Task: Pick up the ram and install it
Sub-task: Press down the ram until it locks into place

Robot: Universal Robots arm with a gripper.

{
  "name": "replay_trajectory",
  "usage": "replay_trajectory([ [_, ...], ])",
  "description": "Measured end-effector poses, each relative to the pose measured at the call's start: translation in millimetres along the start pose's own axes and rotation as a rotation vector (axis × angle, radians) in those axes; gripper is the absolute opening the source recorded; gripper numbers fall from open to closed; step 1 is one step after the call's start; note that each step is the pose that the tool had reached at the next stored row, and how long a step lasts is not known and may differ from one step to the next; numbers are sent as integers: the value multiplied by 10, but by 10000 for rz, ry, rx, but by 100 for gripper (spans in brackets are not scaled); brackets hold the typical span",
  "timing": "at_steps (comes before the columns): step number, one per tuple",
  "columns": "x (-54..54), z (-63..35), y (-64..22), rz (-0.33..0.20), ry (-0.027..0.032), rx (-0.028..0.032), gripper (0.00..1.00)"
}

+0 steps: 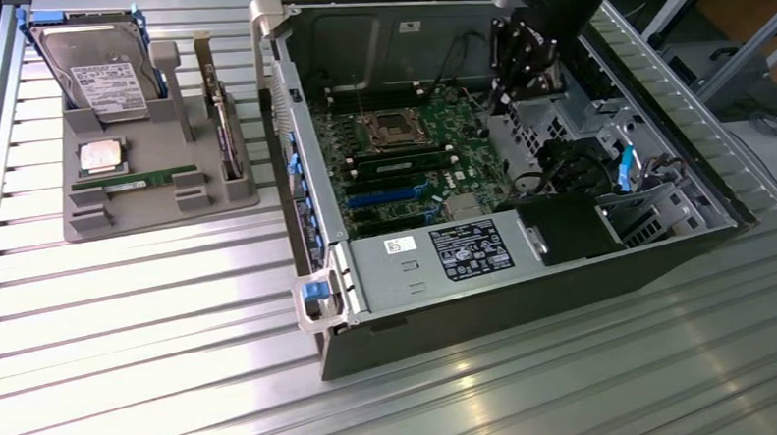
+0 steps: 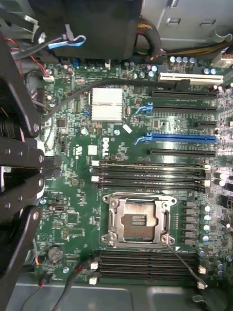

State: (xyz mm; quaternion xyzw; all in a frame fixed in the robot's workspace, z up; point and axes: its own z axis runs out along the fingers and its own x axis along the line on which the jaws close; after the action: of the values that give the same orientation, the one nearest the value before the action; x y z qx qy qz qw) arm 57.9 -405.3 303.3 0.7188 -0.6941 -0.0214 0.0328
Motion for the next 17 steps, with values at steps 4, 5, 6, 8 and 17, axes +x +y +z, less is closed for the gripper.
replay_trajectory([
  [4, -4, 127, 118, 1, 0, 0, 11],
  [5, -1, 167, 155, -2, -32, 1, 11],
  [6, 6, 170, 169, -18, -245, 9, 11],
  [8, 18, 172, 187, -51, -674, 24, 11],
  [17, 117, 491, 334, -62, -805, 29, 11],
])
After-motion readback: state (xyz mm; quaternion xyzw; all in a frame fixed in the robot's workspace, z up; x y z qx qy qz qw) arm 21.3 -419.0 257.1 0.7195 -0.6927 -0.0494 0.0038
